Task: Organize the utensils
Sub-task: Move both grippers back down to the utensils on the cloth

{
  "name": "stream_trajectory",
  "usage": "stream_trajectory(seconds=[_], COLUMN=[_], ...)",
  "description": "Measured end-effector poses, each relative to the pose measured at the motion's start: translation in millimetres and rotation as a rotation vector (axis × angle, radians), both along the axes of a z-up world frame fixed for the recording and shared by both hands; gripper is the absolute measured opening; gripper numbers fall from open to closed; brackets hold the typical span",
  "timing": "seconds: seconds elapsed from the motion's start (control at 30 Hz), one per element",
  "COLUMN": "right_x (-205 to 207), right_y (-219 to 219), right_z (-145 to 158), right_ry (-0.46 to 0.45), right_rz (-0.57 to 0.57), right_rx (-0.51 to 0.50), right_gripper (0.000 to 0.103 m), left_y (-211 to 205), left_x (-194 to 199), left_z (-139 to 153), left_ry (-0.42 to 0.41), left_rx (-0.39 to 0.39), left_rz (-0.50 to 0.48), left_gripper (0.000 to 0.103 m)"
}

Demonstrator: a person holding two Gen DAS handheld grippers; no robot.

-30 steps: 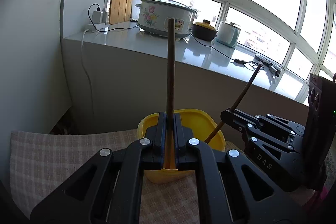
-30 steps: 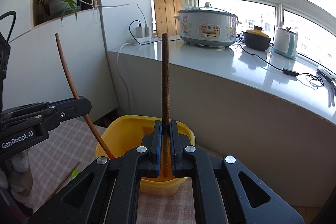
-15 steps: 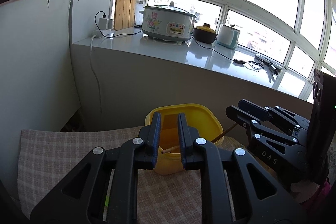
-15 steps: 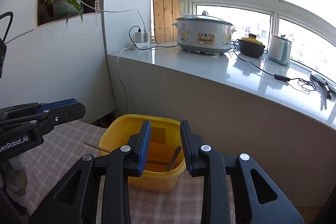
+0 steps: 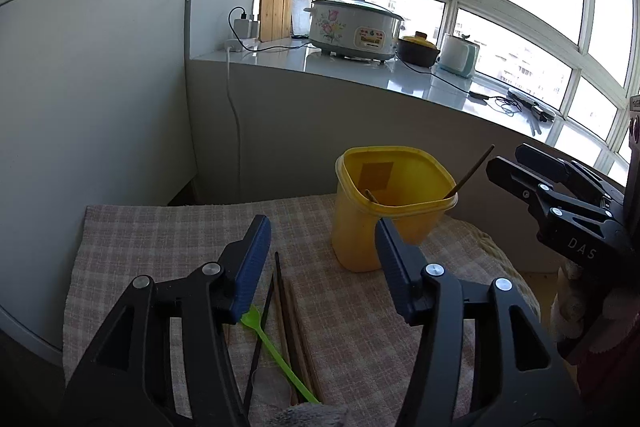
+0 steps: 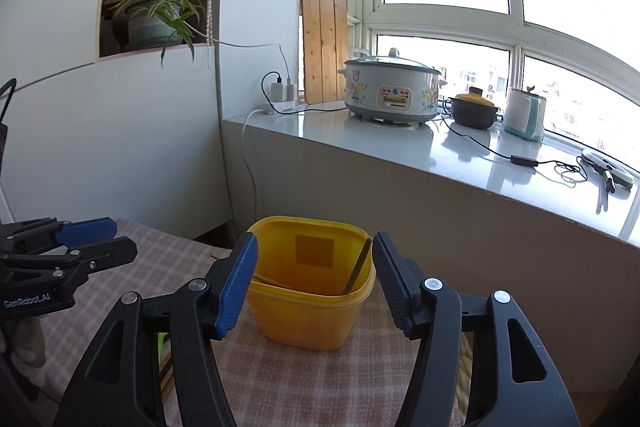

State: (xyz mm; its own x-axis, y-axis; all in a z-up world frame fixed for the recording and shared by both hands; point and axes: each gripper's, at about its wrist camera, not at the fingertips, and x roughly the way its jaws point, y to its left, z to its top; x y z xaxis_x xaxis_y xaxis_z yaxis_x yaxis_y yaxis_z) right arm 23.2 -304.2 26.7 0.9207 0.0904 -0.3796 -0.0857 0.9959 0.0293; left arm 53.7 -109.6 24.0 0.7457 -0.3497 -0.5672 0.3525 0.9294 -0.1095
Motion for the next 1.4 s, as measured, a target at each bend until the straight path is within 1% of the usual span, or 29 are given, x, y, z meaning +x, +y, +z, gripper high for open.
stream_trajectory(seconds=[0.03,0.1,0.13,0.2,0.33,0.47,0.5,0.53,0.6,0.63,0.7,0.77,0.8,0.87,0.9,0.93,1.0,1.03,1.1,1.2,1.27,1.4], right_x=[-2,-7,-8,-11,-13,-8,-8,-7,-7,-7,-8,-7,-6,-4,-1,2,10,15,27,46,57,72], right_y=[3,7,9,12,17,25,28,31,40,44,54,64,69,77,81,85,93,97,102,111,116,131], right_z=[-2,-6,-9,-16,-32,-48,-52,-55,-61,-63,-66,-68,-69,-72,-75,-78,-85,-89,-98,-113,-121,-135], right_ry=[0.004,0.015,0.023,0.034,0.067,0.154,0.174,0.191,0.221,0.233,0.253,0.273,0.284,0.307,0.321,0.338,0.381,0.407,0.466,0.56,0.618,0.695], right_rz=[0.01,0.037,0.051,0.071,0.09,0.145,0.156,0.164,0.183,0.194,0.225,0.257,0.27,0.299,0.313,0.324,0.344,0.354,0.375,0.407,0.428,0.457], right_rx=[-0.006,-0.01,-0.008,0.003,0.019,0.041,0.043,0.043,0.035,0.029,0.021,0.01,0.007,0.012,0.013,0.014,0.019,0.028,0.054,0.1,0.129,0.149], right_gripper=[0.065,0.073,0.074,0.08,0.081,0.082,0.082,0.082,0.082,0.082,0.082,0.082,0.082,0.082,0.08,0.078,0.068,0.066,0.056,0.05,0.046,0.038], left_y=[5,18,25,39,69,87,90,92,95,96,98,99,99,97,96,95,91,91,89,88,86,83], left_x=[-2,-4,-5,-4,-3,-4,-4,-4,-4,-4,-5,-6,-7,-7,-6,-6,-4,-3,1,8,13,27], left_z=[-4,-11,-16,-26,-50,-76,-82,-88,-99,-104,-112,-118,-121,-126,-129,-131,-136,-138,-141,-146,-148,-155], left_ry=[0.01,0.031,0.047,0.081,0.17,0.237,0.255,0.275,0.313,0.327,0.348,0.365,0.377,0.401,0.409,0.413,0.42,0.423,0.433,0.448,0.452,0.483], left_rx=[0.005,0.014,0.02,0.021,-0.004,0.003,0.005,0.008,0.006,0.006,0.01,0.005,0.001,-0.007,-0.003,0.006,0.028,0.033,0.038,0.04,0.057,0.066], left_rz=[0.01,0.034,0.048,0.061,0.096,0.124,0.124,0.119,0.109,0.105,0.096,0.084,0.074,0.056,0.052,0.047,0.04,0.036,0.029,0.017,0.012,0.01], left_gripper=[0.056,0.057,0.061,0.063,0.063,0.062,0.057,0.05,0.046,0.041,0.036,0.034,0.031,0.031,0.03,0.028,0.027,0.026,0.025,0.022,0.022,0.021])
